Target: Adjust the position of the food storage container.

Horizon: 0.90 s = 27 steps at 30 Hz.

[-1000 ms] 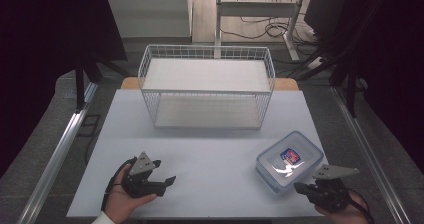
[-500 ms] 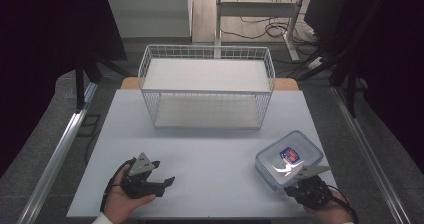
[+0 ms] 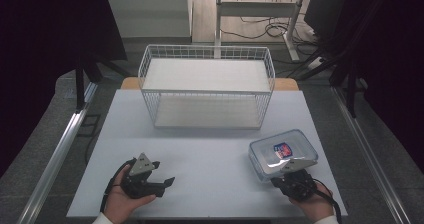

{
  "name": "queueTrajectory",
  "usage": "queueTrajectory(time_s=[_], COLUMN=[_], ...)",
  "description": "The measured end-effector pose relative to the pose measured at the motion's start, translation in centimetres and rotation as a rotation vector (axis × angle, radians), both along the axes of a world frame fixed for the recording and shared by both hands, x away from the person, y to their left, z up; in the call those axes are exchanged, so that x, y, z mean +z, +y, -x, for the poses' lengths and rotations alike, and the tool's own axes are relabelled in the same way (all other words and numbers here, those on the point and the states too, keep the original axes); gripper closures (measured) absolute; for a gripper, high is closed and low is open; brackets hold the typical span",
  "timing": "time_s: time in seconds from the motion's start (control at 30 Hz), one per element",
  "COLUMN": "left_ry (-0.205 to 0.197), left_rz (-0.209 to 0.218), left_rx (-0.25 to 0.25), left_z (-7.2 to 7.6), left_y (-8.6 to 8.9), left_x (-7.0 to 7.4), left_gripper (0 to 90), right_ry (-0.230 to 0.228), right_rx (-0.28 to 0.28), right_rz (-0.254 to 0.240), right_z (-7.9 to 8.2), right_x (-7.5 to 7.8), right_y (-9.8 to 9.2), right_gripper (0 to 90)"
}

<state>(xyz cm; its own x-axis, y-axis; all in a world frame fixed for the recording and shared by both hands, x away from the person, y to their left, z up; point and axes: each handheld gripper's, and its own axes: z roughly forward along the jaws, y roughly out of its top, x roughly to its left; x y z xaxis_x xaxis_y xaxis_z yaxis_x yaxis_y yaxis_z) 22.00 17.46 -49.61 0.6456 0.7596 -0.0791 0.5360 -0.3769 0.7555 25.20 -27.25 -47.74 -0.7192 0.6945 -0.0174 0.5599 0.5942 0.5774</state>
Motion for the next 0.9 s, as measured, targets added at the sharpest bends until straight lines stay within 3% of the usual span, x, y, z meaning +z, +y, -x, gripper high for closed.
queueTrajectory(time_s=[0.2,0.37,0.4,0.43,0.47,0.53,0.63,0.67,0.8,0.9], left_ry=[0.000,-0.003,-0.003,-0.003,-0.005,-0.005,-0.004,-0.002,0.004,0.012], left_rz=[0.005,-0.003,0.001,0.001,0.001,0.000,0.001,-0.001,-0.002,-0.005], left_rx=[0.003,-0.001,0.003,0.003,0.004,0.006,0.007,0.008,0.009,0.010], left_z=[0.1,0.2,0.2,0.2,0.2,0.2,0.2,0.2,0.1,0.1], left_y=[0.0,0.0,0.0,0.0,0.0,0.1,0.1,0.1,0.1,0.1], left_x=[0.1,0.2,0.2,0.2,0.2,0.2,0.2,0.1,0.0,-0.1], left_gripper=[25.6,25.6,25.6,25.6,25.6,25.6,25.6,25.6,25.6,25.6], right_ry=[0.002,-0.061,-0.087,-0.087,-0.114,-0.125,-0.157,-0.165,-0.181,-0.185], right_rx=[0.032,-0.016,-0.055,-0.055,-0.094,-0.111,-0.183,-0.232,-0.290,-0.349], right_rz=[-0.006,-0.046,-0.045,-0.045,-0.046,-0.038,-0.031,-0.038,-0.026,0.020], right_z=[0.4,0.4,-0.5,-0.5,-1.6,-2.1,-4.5,-5.8,-7.3,-8.8], right_x=[0.7,3.3,4.2,4.2,4.7,4.9,5.6,5.9,5.9,5.5], right_y=[0.2,-1.3,-2.2,-2.2,-3.1,-3.6,-5.4,-6.4,-7.7,-8.8], right_gripper=[88.9,88.9,88.9,88.9,88.9,88.9,88.9,88.9,88.9,88.9])
